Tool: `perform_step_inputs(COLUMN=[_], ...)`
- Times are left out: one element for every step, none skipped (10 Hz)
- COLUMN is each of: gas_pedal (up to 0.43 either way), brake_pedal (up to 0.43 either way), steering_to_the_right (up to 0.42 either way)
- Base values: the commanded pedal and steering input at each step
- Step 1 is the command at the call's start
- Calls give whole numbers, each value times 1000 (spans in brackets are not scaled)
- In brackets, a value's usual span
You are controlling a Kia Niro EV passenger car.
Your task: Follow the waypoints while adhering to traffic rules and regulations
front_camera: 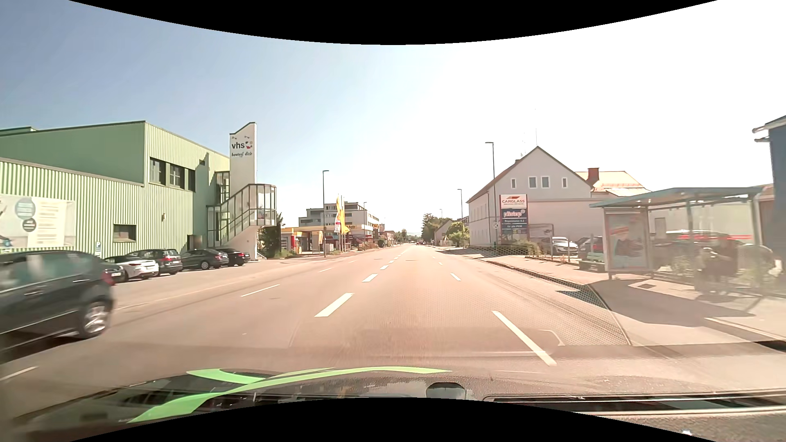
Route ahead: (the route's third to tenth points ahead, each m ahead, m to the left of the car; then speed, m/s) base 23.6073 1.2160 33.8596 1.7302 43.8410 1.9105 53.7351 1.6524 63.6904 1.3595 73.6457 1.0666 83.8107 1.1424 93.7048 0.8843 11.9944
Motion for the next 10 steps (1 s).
perform_step_inputs(gas_pedal=[150, 150, 150, 150, 150, 150, 150, 150, 150, 150], brake_pedal=[0, 0, 0, 0, 0, 0, 0, 0, 0, 0], steering_to_the_right=[-3, -3, -3, -3, -3, -3, -3, -3, -3, -3])
